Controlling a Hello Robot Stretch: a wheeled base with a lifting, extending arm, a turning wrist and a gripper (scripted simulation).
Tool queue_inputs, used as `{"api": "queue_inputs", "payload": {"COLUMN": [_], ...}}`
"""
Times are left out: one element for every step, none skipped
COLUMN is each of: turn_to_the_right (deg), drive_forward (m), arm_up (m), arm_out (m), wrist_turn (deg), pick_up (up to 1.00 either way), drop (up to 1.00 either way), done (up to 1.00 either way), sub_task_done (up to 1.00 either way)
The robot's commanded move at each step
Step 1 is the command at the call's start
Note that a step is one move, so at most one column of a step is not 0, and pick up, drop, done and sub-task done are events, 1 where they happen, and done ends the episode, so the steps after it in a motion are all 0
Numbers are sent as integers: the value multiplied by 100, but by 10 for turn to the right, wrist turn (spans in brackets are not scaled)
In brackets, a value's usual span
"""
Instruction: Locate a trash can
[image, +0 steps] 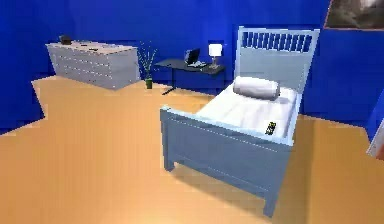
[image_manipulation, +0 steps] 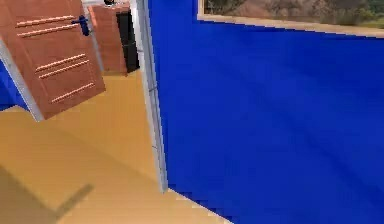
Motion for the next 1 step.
{"api": "queue_inputs", "payload": {"turn_to_the_right": [-450], "drive_forward": [0], "arm_up": [0], "arm_out": [0], "wrist_turn": [0], "pick_up": [0], "drop": [0], "done": [0], "sub_task_done": [0]}}
